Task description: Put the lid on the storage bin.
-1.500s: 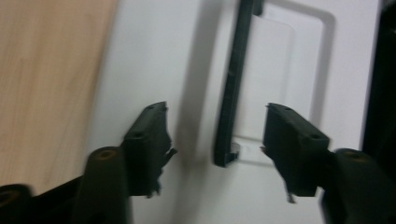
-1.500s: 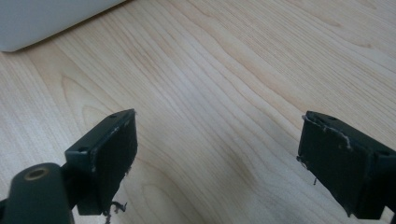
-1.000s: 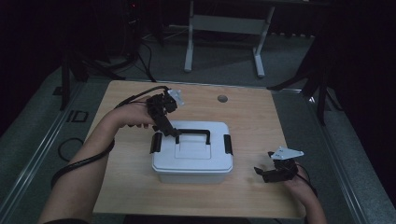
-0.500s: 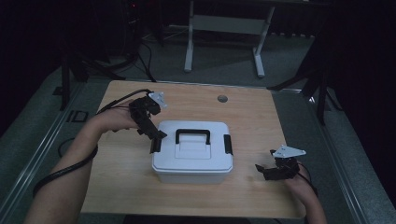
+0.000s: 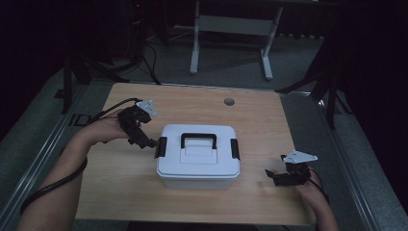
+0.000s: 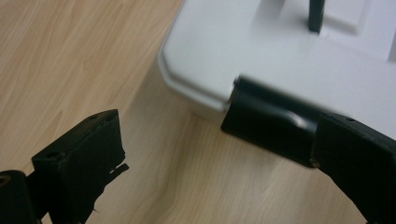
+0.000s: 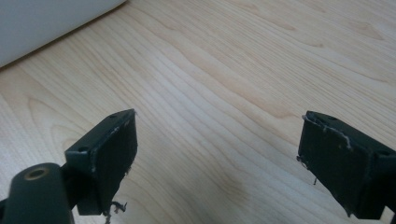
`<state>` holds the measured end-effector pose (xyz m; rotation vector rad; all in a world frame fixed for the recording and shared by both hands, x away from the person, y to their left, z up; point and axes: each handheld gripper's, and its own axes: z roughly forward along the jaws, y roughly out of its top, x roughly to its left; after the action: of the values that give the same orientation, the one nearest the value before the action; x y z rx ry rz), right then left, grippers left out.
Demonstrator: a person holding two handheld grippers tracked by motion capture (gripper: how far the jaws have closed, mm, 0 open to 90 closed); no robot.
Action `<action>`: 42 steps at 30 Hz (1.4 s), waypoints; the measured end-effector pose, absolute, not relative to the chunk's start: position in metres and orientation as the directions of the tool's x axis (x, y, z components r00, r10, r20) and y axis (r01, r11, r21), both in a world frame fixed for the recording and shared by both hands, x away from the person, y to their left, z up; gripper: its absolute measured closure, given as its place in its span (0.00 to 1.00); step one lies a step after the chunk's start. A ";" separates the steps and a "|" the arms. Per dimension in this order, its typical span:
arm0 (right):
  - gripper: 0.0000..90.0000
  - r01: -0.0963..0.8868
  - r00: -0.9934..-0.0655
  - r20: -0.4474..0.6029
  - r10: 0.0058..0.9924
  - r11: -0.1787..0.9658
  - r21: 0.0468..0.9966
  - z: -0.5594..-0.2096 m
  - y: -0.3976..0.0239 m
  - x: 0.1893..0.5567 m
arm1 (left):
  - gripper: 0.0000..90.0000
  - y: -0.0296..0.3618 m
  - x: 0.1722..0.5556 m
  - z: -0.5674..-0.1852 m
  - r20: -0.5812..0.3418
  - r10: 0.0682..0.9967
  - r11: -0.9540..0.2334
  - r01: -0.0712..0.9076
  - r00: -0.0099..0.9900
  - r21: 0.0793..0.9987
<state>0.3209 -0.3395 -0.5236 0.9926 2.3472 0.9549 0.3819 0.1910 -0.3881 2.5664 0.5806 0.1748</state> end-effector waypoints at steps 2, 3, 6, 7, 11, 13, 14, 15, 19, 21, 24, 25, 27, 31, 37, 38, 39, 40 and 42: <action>0.13 0.459 -0.656 -0.108 0.747 0.508 0.729 -0.524 -0.340 0.321 | 0.02 0.197 0.381 -0.391 0.013 0.440 -0.781 0.376 0.898 0.498; 0.13 0.458 -0.657 -0.109 0.746 0.510 0.728 -0.524 -0.341 0.321 | 0.02 0.199 0.380 -0.392 0.012 0.446 -0.778 0.381 0.895 0.499; 0.13 0.457 -0.657 -0.112 0.745 0.513 0.726 -0.524 -0.341 0.320 | 0.02 0.207 0.378 -0.398 0.012 0.462 -0.773 0.395 0.887 0.497; 0.13 0.458 -0.656 -0.110 0.746 0.510 0.728 -0.525 -0.342 0.320 | 0.02 0.209 0.377 -0.400 0.005 0.467 -0.768 0.403 0.884 0.497; 0.13 0.464 -0.652 -0.107 0.751 0.507 0.727 -0.526 -0.342 0.320 | 0.02 0.219 0.375 -0.409 -0.010 0.483 -0.756 0.422 0.876 0.500; 0.13 0.463 -0.654 -0.109 0.748 0.510 0.724 -0.527 -0.342 0.320 | 0.02 0.223 0.373 -0.413 -0.014 0.489 -0.753 0.430 0.872 0.499; 0.13 0.464 -0.655 -0.109 0.748 0.511 0.724 -0.527 -0.342 0.320 | 0.02 0.225 0.373 -0.416 -0.022 0.493 -0.750 0.437 0.870 0.496; 0.13 0.468 -0.654 -0.104 0.750 0.508 0.723 -0.528 -0.342 0.320 | 0.02 0.228 0.372 -0.419 -0.028 0.497 -0.746 0.443 0.867 0.497; 0.13 0.468 -0.653 -0.102 0.751 0.505 0.725 -0.530 -0.342 0.319 | 0.02 0.238 0.368 -0.431 -0.040 0.515 -0.733 0.464 0.856 0.497; 0.13 0.473 -0.650 -0.100 0.753 0.504 0.723 -0.531 -0.343 0.319 | 0.02 0.243 0.367 -0.438 -0.042 0.522 -0.730 0.472 0.852 0.494; 0.13 0.479 -0.649 -0.092 0.755 0.500 0.722 -0.533 -0.343 0.319 | 0.02 0.249 0.364 -0.447 -0.054 0.533 -0.725 0.488 0.845 0.487; 0.13 0.479 -0.648 -0.090 0.757 0.496 0.724 -0.533 -0.343 0.319 | 0.02 0.251 0.362 -0.450 -0.047 0.531 -0.728 0.484 0.846 0.485; 0.13 0.482 -0.645 -0.084 0.760 0.489 0.728 -0.534 -0.343 0.319 | 0.02 0.254 0.360 -0.457 -0.053 0.535 -0.728 0.492 0.843 0.477; 0.13 0.485 -0.641 -0.081 0.763 0.485 0.728 -0.536 -0.343 0.319 | 0.02 0.259 0.357 -0.470 -0.078 0.536 -0.714 0.501 0.840 0.489; 0.13 0.489 -0.641 -0.077 0.763 0.484 0.725 -0.538 -0.342 0.319 | 0.02 0.260 0.356 -0.490 -0.105 0.541 -0.716 0.522 0.834 0.463; 0.13 0.490 -0.641 -0.077 0.764 0.484 0.725 -0.539 -0.342 0.319 | 0.02 0.260 0.355 -0.492 -0.103 0.542 -0.716 0.523 0.834 0.463; 0.13 0.491 -0.639 -0.075 0.766 0.480 0.727 -0.539 -0.342 0.319 | 0.02 0.261 0.355 -0.495 -0.107 0.543 -0.712 0.524 0.833 0.467; 0.13 0.491 -0.637 -0.073 0.767 0.477 0.729 -0.540 -0.343 0.319 | 0.02 0.262 0.354 -0.497 -0.114 0.547 -0.704 0.530 0.829 0.473; 0.13 0.492 -0.632 -0.070 0.771 0.470 0.732 -0.540 -0.344 0.319 | 0.02 0.264 0.353 -0.502 -0.119 0.551 -0.700 0.535 0.826 0.473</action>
<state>0.3188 -0.3436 -0.5404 1.0590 2.3298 0.9729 0.3529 0.2636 -0.5023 2.5072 0.8013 0.0428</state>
